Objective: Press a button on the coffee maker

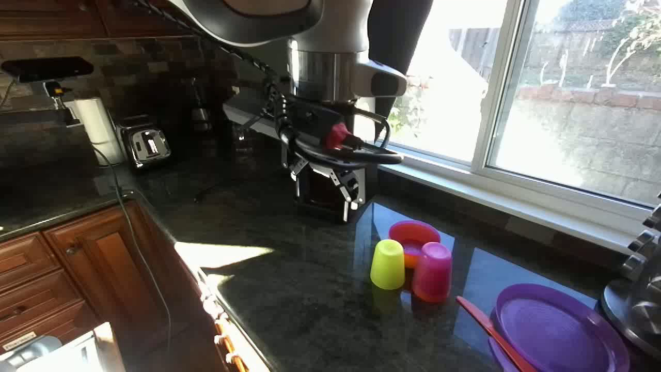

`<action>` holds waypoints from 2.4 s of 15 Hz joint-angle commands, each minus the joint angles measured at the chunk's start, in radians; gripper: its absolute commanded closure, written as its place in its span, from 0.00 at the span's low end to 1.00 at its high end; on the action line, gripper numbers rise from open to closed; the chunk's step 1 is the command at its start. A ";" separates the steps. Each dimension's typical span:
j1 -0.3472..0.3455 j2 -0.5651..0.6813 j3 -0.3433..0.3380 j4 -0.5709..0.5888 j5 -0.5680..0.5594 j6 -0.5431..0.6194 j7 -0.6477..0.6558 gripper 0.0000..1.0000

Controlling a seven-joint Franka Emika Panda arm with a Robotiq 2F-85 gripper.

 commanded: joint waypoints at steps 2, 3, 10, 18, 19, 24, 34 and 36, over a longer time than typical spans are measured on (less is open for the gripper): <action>-0.025 0.003 0.022 0.002 0.009 -0.002 -0.007 0.00; -0.025 0.003 0.022 0.002 0.009 -0.002 -0.007 0.00; -0.011 -0.007 0.083 -0.005 -0.015 -0.012 0.031 0.00; 0.045 -0.034 0.268 -0.089 -0.013 0.224 0.273 0.00; 0.054 -0.038 0.284 -0.109 -0.014 0.300 0.286 0.00; 0.080 -0.019 0.328 -0.198 0.020 0.612 0.398 0.00; 0.150 0.003 0.341 -0.255 0.036 0.693 0.375 0.50; 0.165 0.008 0.338 -0.253 0.038 0.694 0.356 0.65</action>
